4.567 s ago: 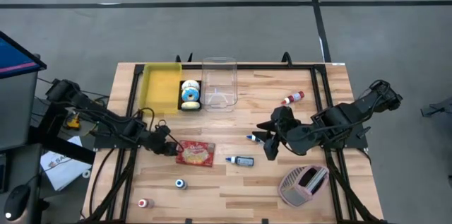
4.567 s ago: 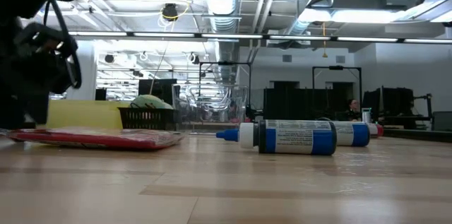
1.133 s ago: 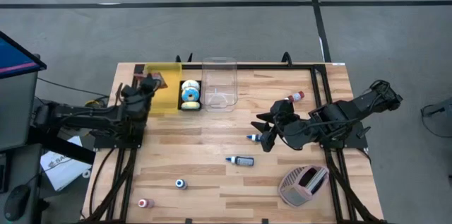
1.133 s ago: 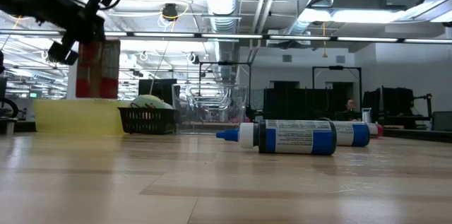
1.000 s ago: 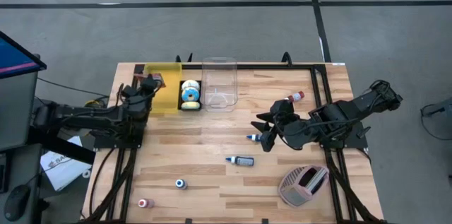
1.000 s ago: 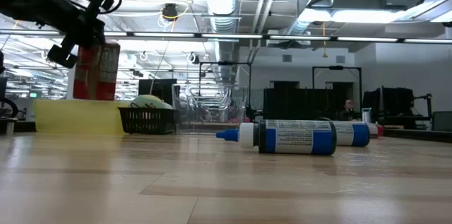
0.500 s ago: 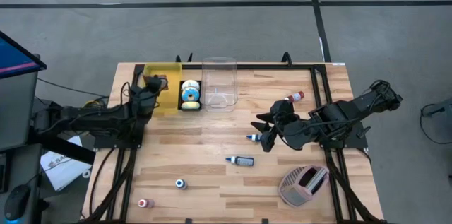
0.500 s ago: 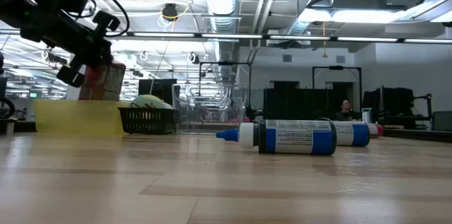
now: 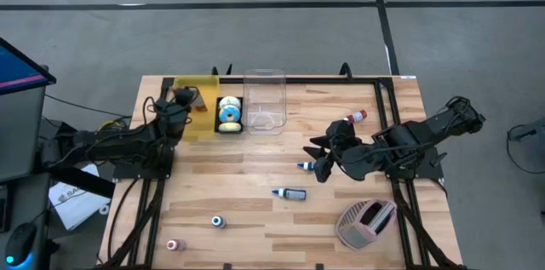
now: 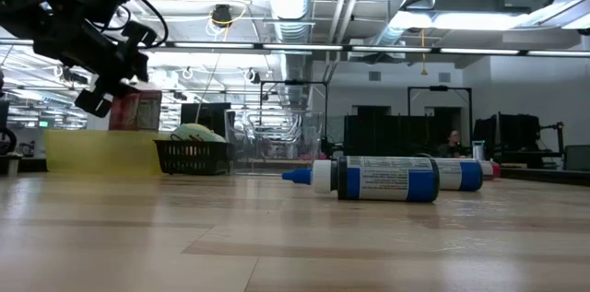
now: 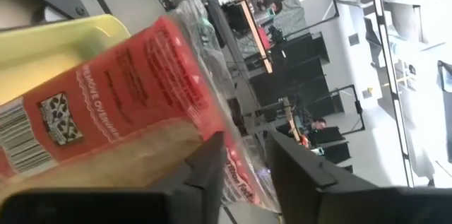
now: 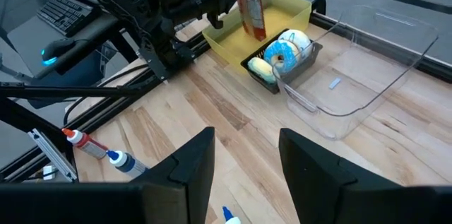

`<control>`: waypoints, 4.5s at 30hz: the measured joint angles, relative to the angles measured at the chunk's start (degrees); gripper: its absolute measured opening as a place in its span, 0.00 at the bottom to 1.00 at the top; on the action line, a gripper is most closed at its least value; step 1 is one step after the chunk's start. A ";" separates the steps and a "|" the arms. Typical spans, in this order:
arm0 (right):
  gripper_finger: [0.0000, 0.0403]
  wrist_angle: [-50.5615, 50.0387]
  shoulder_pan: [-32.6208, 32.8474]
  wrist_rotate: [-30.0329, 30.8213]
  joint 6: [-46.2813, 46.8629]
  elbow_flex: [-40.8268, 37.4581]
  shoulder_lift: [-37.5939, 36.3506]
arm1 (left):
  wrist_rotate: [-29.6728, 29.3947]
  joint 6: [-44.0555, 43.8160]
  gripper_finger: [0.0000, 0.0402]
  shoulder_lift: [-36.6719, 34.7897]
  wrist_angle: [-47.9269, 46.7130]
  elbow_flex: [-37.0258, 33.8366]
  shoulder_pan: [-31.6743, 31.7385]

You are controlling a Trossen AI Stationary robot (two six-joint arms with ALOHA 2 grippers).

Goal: Pick & Place Food Item
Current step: Put the red popcorn bag into the yellow bin, then put the orange food coloring bottle into the transparent bin

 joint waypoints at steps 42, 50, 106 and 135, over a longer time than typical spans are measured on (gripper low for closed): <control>0.38 0.17 -0.89 -0.29 -2.12 0.00 0.00 | 88.08 49.80 0.37 0.04 6.46 17.99 -9.37; 0.38 0.57 -0.56 -0.29 -2.08 0.00 0.00 | 87.68 60.60 0.37 2.43 -38.08 35.84 -26.09; 0.38 1.48 2.52 1.26 -2.99 -0.02 0.00 | 56.85 10.05 0.59 42.47 -76.58 59.56 -90.77; 0.38 1.04 4.49 2.77 -0.83 -0.02 0.00 | 58.45 6.83 0.59 42.47 -66.00 50.89 -91.69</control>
